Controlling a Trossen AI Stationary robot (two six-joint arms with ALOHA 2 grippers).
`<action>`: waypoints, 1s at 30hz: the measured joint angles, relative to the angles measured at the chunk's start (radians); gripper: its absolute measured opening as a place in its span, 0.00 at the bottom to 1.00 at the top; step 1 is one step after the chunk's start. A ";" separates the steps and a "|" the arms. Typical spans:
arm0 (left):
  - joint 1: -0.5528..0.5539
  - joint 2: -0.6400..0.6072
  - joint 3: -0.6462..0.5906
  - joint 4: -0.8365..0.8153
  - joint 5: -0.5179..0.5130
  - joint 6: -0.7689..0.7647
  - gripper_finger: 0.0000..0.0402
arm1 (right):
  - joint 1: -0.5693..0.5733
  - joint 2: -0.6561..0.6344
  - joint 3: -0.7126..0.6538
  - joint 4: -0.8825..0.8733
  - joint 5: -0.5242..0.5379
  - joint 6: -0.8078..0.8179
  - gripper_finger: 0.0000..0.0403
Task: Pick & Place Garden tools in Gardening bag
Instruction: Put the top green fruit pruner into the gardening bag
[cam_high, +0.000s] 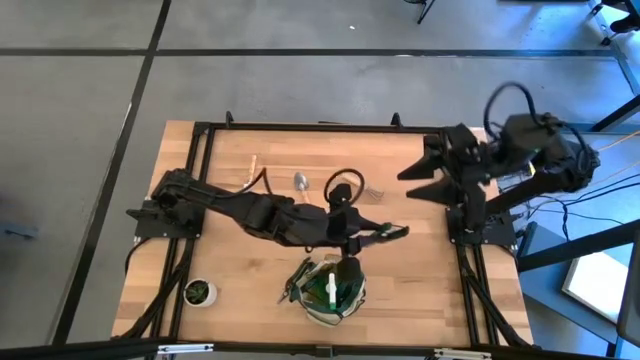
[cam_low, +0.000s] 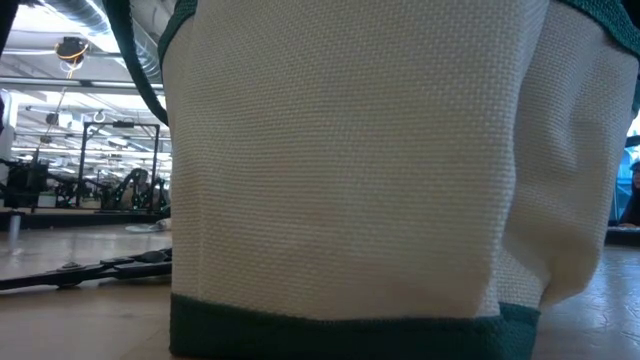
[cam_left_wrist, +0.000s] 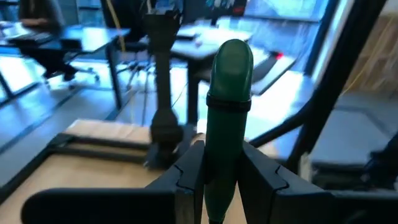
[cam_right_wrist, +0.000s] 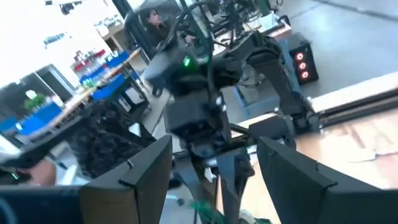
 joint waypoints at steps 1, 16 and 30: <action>-0.002 -0.003 0.000 0.009 0.002 -0.004 0.16 | 0.032 0.002 -0.001 0.001 0.035 -0.021 0.59; -0.114 -0.003 0.000 0.028 -0.082 -0.115 0.16 | 0.574 0.085 -0.001 0.014 0.707 -0.109 0.59; -0.282 -0.002 -0.200 0.252 -0.391 -0.355 0.16 | 0.931 0.226 -0.001 0.015 0.966 0.051 0.59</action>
